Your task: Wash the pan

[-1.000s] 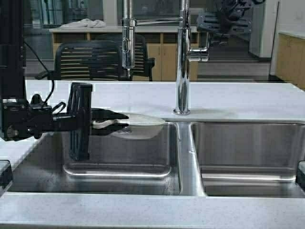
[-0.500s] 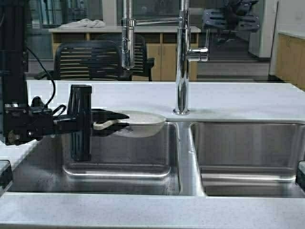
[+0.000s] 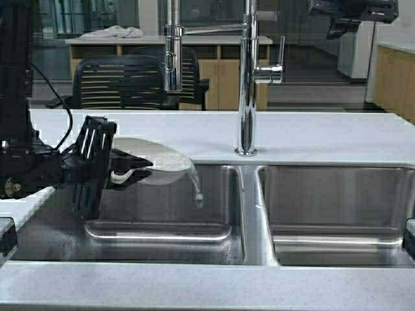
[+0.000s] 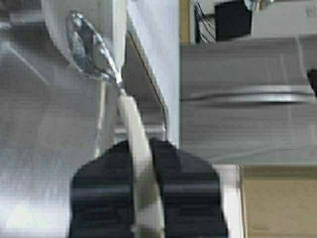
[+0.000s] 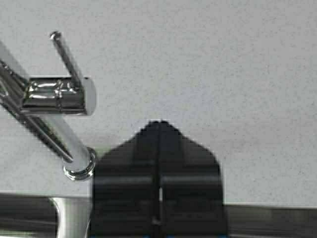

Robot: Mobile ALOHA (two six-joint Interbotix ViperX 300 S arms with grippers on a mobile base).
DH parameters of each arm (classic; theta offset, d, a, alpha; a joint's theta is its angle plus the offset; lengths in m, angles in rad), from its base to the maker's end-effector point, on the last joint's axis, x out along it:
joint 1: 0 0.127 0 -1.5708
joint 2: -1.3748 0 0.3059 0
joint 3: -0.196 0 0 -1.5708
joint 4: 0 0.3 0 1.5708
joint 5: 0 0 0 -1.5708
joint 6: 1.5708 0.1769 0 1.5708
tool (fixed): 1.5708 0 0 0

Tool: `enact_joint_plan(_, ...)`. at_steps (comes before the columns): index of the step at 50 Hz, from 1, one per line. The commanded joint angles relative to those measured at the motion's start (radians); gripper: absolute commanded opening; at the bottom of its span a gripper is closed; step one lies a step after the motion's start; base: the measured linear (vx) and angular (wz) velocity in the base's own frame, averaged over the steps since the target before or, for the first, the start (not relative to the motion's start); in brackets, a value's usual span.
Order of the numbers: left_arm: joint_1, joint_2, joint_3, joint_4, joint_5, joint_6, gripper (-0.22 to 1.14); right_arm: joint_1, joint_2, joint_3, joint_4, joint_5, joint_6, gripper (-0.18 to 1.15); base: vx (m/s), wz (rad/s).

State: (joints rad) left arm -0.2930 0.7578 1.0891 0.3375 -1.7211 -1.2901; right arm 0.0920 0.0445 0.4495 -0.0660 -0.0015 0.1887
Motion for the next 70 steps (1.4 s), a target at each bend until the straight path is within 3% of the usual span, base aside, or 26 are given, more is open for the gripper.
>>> enact_joint_plan(1, 0.002, -0.029, -0.009, -0.009, -0.028, 0.014, 0.02, -0.003, -0.089, 0.052, 0.005, -0.011, 0.002, 0.06, 0.00, 0.00)
enact_joint_plan(16, 0.000, 0.100, -0.087, 0.055, -0.051, -0.181, 0.02, 0.003, -0.227, 0.210, 0.011, -0.002, 0.011, 0.06, 0.00, 0.00)
enact_joint_plan(26, 0.002, 0.124, -0.163, 0.138, -0.058, -0.121, 0.02, 0.057, -0.308, 0.225, 0.011, 0.072, 0.011, 0.06, -0.01, -0.01)
enact_joint_plan(32, 0.000, 0.098, -0.135, 0.118, -0.038, 0.005, 0.02, 0.081, -0.359, 0.242, 0.011, 0.098, 0.006, 0.06, -0.01, -0.02)
enact_joint_plan(45, 0.002, 0.023, 0.023, -0.011, 0.087, 0.081, 0.02, 0.087, -0.440, 0.295, 0.011, 0.101, 0.006, 0.06, -0.01, -0.03)
enact_joint_plan(52, 0.002, -0.041, 0.087, -0.074, 0.249, 0.173, 0.03, 0.095, -0.456, 0.295, 0.011, 0.101, 0.006, 0.06, -0.01, -0.03)
enact_joint_plan(59, 0.000, -0.150, 0.114, -0.184, 0.515, 0.296, 0.03, 0.097, -0.456, 0.298, 0.011, 0.100, 0.006, 0.06, -0.01, -0.01)
enact_joint_plan(70, 0.000, -0.442, 0.089, -0.316, 0.965, 0.623, 0.03, 0.097, -0.456, 0.304, 0.011, 0.094, 0.008, 0.06, -0.02, 0.00)
